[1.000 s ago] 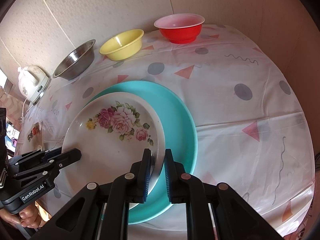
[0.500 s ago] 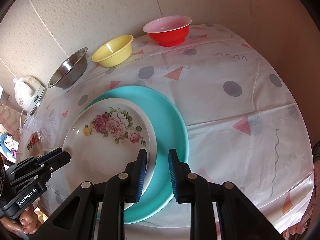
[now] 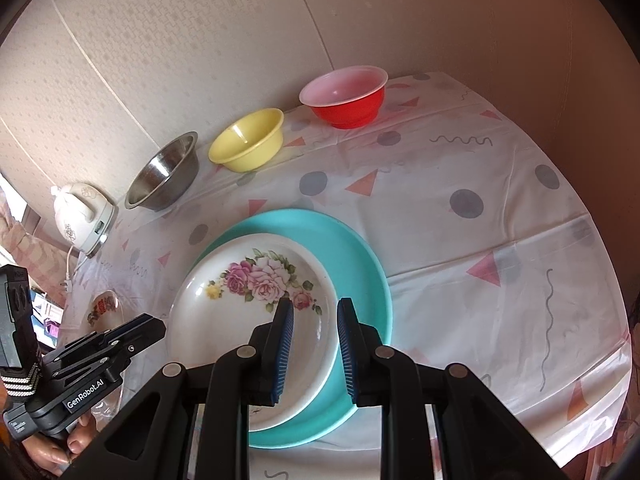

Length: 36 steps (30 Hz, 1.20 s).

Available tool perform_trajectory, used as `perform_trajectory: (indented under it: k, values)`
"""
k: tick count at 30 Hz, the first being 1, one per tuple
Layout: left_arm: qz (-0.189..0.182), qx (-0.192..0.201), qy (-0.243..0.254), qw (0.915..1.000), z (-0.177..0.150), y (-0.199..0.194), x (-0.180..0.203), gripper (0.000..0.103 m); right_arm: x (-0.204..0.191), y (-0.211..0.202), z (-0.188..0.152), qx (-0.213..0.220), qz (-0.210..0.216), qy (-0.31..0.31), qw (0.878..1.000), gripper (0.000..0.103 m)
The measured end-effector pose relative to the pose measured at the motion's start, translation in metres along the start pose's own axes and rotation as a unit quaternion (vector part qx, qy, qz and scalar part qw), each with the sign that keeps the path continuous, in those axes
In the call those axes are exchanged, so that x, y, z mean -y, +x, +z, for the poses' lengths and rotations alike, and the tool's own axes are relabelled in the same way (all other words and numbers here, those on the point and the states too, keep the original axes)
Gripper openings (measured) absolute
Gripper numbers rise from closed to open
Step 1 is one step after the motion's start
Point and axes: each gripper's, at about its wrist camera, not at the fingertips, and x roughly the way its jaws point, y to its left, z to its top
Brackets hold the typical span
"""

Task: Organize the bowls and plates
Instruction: 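Move the right gripper to the large red-character bowl and grasp its rim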

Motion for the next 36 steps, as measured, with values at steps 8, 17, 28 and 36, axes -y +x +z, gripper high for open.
perform_trajectory:
  k: [8, 17, 28, 36]
  values:
    - [0.004, 0.019, -0.023, 0.9995, 0.007, -0.021, -0.023, 0.019, -0.040, 0.002, -0.004, -0.015, 0.076, -0.056, 0.995, 0.026]
    - [0.020, 0.038, -0.068, 0.9967, 0.003, -0.049, -0.073, 0.019, -0.113, 0.022, -0.028, -0.079, 0.182, -0.141, 0.970, 0.026]
    - [0.064, 0.069, -0.114, 0.9890, -0.019, -0.091, -0.150, 0.026, -0.155, 0.057, -0.052, -0.145, 0.215, -0.164, 0.952, 0.031]
    - [0.087, 0.078, -0.156, 0.9808, -0.051, -0.109, -0.202, 0.026, -0.163, 0.070, -0.056, -0.165, 0.215, -0.165, 0.948, 0.031]
